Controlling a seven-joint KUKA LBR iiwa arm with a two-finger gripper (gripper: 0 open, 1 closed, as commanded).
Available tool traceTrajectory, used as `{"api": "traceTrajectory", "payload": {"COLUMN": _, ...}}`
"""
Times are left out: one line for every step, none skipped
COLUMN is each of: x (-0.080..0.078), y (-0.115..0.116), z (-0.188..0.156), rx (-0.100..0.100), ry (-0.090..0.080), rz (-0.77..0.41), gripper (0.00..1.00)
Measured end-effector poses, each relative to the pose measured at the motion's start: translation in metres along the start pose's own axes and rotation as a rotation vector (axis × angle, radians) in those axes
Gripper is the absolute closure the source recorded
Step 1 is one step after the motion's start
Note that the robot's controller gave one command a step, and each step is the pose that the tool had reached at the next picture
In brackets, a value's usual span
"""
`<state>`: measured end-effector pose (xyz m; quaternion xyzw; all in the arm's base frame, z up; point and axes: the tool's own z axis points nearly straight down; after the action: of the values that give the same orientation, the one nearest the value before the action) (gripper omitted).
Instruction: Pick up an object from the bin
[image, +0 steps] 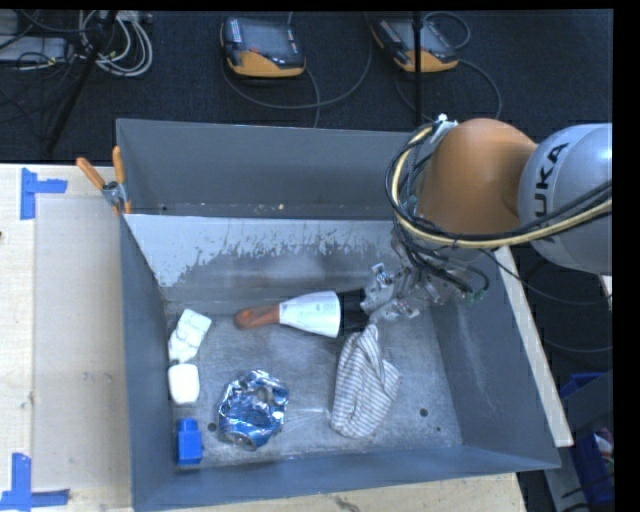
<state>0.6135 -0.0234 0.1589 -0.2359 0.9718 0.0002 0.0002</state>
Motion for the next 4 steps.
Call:
{"api": "traceTrajectory", "payload": {"x": 0.005, "y": 0.002, "z": 0.007, "rx": -0.001, "ry": 0.0, "rz": 0.074, "gripper": 1.0}}
{"api": "traceTrajectory", "payload": {"x": -0.015, "y": 0.012, "z": 0.029, "rx": -0.001, "ry": -0.001, "rz": -0.051, "gripper": 0.0}}
{"api": "traceTrajectory", "payload": {"x": -0.015, "y": 0.011, "z": 0.028, "rx": 0.0, "ry": -0.002, "rz": -0.051, "gripper": 0.0}}
{"api": "traceTrajectory", "payload": {"x": -0.012, "y": 0.017, "z": 0.079, "rx": 0.002, "ry": -0.001, "rz": -0.779, "gripper": 1.0}}
